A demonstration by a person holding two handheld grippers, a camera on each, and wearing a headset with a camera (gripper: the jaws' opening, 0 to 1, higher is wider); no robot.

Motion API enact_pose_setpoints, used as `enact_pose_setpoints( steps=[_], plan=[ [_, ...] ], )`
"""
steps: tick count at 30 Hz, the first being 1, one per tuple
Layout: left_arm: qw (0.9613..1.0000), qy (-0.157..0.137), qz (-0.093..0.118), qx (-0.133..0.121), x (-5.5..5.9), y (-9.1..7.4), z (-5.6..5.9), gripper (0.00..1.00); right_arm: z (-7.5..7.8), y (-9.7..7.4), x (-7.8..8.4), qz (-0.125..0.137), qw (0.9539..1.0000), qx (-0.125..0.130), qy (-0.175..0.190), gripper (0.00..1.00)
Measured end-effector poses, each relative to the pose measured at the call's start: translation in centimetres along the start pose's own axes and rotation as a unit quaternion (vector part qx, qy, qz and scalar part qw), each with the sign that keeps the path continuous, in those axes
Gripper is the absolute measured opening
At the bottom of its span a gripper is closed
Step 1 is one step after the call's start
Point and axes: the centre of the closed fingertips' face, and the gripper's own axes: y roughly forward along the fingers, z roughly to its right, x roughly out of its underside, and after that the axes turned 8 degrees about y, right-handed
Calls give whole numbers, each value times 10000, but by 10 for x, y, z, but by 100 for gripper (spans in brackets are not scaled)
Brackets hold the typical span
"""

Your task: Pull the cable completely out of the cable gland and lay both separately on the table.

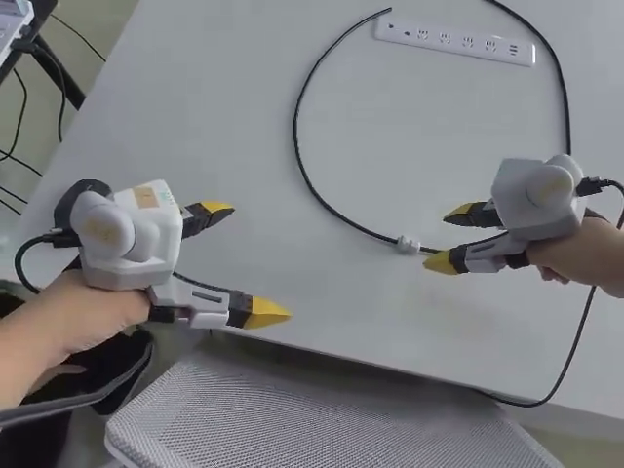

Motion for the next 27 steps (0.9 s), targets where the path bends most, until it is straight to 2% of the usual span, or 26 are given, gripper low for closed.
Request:
enact_pose_setpoints(
  steps=[4, 13, 17, 27],
  plan=[
    [10000, -5, -27, 16, 2, -2, 3, 99, -2, 10, 4, -186, 9996, -95, -185, 43],
    [10000, -31, -52, 31, 6, -3, 3, 98, -2, 27, 4, -356, 9983, -214, -402, 34],
    [10000, -49, -49, 29, 6, -4, 3, 98, -3, 32, 6, -455, 9973, -267, -502, 24],
    [9999, -85, -98, 30, 11, -8, 2, 98, -1, 38, 6, -551, 9963, -327, -572, 10]
  ],
)
